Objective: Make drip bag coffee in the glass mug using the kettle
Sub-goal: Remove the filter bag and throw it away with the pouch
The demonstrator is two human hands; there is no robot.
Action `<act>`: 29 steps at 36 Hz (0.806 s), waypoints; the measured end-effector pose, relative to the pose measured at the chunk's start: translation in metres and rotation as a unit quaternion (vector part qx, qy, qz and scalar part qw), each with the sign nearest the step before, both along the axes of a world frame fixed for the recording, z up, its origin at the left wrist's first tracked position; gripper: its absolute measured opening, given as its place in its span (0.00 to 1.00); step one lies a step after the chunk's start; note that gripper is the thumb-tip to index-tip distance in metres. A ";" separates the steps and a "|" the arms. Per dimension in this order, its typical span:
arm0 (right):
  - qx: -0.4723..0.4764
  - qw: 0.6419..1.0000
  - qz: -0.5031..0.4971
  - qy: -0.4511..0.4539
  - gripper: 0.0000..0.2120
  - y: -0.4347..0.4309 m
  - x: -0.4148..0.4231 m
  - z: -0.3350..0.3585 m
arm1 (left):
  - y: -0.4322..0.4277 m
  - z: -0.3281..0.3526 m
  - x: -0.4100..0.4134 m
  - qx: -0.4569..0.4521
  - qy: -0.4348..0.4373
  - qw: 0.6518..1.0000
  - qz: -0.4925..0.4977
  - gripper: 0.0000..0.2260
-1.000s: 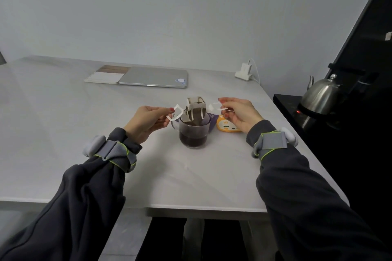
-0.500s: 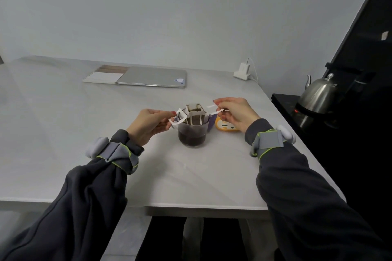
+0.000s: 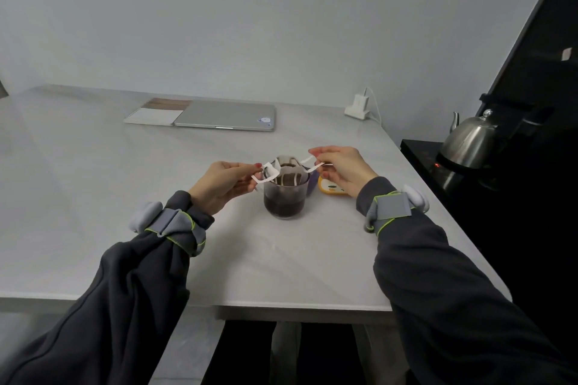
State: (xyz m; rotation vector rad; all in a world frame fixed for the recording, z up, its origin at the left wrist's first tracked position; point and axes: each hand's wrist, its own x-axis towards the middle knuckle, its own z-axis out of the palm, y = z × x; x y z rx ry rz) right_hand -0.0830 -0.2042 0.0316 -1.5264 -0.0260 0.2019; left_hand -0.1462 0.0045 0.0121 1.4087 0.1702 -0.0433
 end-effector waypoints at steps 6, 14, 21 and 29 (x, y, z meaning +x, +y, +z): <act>0.018 1.000 -0.016 0.007 0.12 -0.004 0.001 0.004 | 0.002 -0.001 0.001 0.004 0.005 1.000 0.007 0.05; 0.055 0.998 -0.012 0.008 0.09 -0.009 0.000 0.005 | 0.002 0.005 0.002 -0.004 0.003 1.000 0.013 0.04; 0.057 0.998 -0.013 -0.001 0.10 -0.012 0.000 0.004 | 0.001 0.007 0.003 -0.010 0.005 1.000 0.017 0.04; 0.082 0.996 -0.003 -0.019 0.10 -0.010 -0.002 0.025 | -0.003 0.026 0.007 -0.051 -0.008 0.998 0.024 0.04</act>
